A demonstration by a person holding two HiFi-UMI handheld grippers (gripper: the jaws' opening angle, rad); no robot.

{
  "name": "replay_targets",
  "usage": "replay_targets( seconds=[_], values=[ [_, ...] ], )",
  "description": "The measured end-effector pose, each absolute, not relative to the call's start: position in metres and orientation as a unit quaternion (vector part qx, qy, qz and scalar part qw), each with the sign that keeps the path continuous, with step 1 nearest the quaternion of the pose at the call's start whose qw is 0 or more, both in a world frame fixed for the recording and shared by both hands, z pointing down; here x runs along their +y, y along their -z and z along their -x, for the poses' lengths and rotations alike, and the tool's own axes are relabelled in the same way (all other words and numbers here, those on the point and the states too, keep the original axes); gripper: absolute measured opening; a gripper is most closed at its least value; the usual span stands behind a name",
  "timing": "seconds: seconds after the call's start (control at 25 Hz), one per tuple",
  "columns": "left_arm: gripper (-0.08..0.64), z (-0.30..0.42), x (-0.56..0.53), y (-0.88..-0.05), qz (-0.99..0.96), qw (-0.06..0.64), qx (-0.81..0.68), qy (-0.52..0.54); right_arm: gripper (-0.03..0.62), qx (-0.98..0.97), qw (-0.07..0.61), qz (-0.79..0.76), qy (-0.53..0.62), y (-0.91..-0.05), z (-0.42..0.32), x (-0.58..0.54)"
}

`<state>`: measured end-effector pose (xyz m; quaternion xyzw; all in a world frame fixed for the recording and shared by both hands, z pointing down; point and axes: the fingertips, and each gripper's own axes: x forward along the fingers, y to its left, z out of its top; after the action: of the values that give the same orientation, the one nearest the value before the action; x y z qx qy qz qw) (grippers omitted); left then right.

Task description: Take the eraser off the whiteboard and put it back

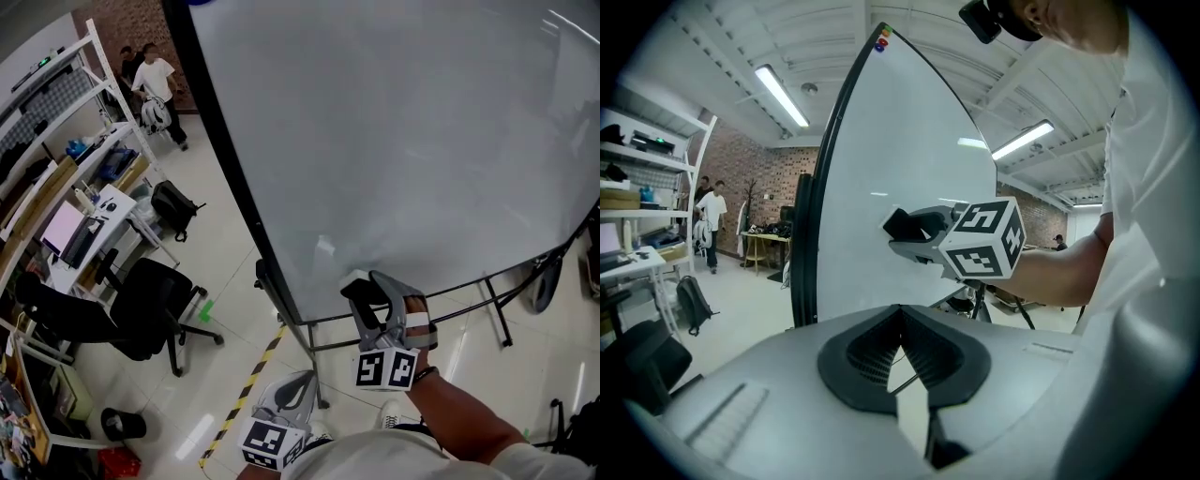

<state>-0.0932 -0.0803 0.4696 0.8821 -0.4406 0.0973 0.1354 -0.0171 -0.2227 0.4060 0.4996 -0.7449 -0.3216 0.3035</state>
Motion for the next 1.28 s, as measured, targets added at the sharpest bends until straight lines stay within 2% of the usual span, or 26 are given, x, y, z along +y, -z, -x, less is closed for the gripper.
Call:
replay_targets(
  seconds=[0.08, 0.16, 0.24, 0.36, 0.48, 0.64, 1.28],
  values=[
    [0.017, 0.091, -0.081, -0.468, -0.883, 0.133, -0.439, -0.096, 0.242, -0.762, 0.29, -0.496, 0.299, -0.403, 0.014, -0.216],
    [0.017, 0.088, -0.082, -0.465, -0.884, 0.13, -0.438, -0.094, 0.242, -0.803, 0.246, -0.485, 0.243, -0.398, 0.011, -0.207],
    [0.017, 0.086, -0.082, -0.462, -0.886, 0.132, -0.437, -0.087, 0.242, -0.864, 0.163, -0.453, 0.149, -0.391, 0.009, -0.195],
    [0.017, 0.08, -0.085, -0.458, -0.888, 0.153, -0.43, -0.066, 0.242, -0.913, 0.018, -0.401, -0.073, -0.391, -0.002, -0.186],
    [0.017, 0.074, -0.087, -0.454, -0.89, 0.165, -0.422, -0.051, 0.242, -0.91, -0.05, -0.371, -0.181, -0.389, -0.013, -0.181],
    [0.017, 0.065, -0.087, -0.445, -0.895, 0.152, -0.415, -0.054, 0.242, -0.916, -0.058, -0.346, -0.195, -0.387, -0.021, -0.167],
    [0.017, 0.044, -0.086, -0.43, -0.904, 0.136, -0.403, -0.053, 0.242, -0.941, 0.005, -0.3, -0.155, -0.396, -0.042, -0.114]
  ],
)
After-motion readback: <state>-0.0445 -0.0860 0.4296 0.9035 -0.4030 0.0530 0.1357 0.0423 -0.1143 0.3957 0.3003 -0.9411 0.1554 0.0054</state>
